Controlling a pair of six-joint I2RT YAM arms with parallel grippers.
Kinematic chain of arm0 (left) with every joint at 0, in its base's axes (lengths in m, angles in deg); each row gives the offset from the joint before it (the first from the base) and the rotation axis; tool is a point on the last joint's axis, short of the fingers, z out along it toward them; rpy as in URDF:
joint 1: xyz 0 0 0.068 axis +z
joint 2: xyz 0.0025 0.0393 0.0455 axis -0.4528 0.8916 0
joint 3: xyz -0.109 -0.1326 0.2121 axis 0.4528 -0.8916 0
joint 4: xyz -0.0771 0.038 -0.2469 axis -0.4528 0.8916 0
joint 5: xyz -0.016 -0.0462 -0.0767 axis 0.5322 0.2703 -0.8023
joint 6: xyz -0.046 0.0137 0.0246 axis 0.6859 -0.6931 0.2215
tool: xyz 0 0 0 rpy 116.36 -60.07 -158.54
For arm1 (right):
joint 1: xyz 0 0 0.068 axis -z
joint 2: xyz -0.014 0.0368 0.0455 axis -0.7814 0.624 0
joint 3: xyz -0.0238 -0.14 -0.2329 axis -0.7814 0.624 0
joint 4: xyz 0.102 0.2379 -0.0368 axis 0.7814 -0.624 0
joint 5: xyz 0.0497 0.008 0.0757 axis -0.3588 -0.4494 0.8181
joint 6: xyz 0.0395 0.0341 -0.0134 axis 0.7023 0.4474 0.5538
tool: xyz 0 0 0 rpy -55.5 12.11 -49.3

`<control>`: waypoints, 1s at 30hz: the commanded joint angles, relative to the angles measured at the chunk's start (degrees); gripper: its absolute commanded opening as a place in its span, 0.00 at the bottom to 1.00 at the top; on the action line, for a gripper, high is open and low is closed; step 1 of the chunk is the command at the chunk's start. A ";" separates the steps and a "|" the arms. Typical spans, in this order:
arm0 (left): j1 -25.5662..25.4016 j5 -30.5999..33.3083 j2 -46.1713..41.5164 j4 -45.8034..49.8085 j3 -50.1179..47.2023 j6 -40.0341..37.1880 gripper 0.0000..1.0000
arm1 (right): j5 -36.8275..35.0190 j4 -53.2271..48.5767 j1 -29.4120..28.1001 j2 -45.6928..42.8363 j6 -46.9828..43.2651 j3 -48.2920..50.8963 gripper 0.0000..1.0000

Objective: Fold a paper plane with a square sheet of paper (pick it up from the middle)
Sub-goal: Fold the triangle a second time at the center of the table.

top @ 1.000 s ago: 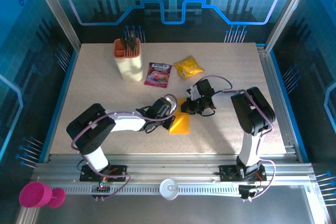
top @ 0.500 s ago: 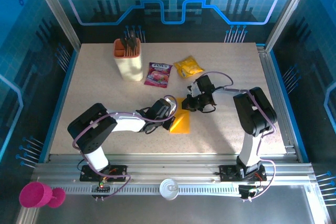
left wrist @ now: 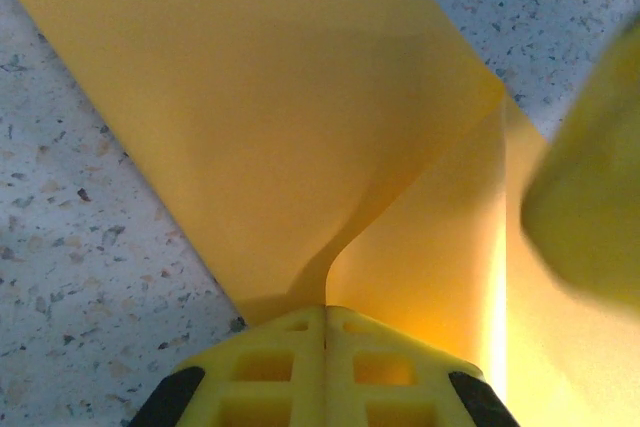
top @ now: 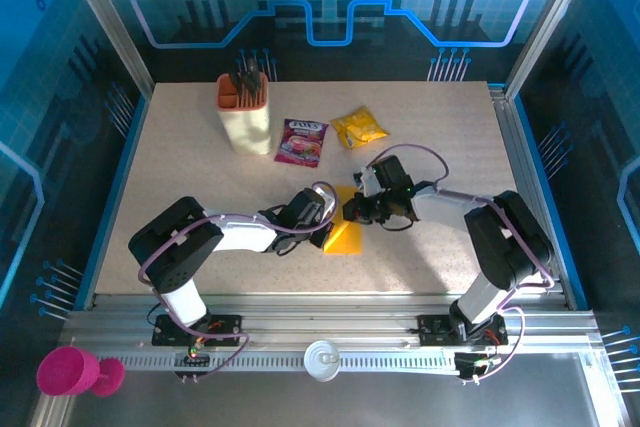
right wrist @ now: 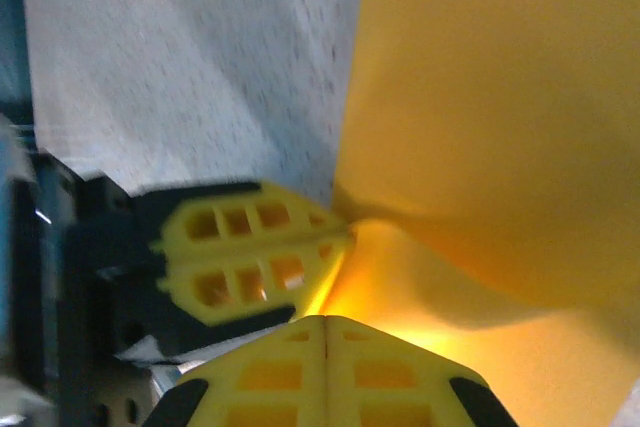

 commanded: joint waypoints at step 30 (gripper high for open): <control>0.73 0.32 0.66 2.57 -1.09 -0.18 0.00 | -3.35 6.73 -1.72 6.91 1.81 1.96 0.00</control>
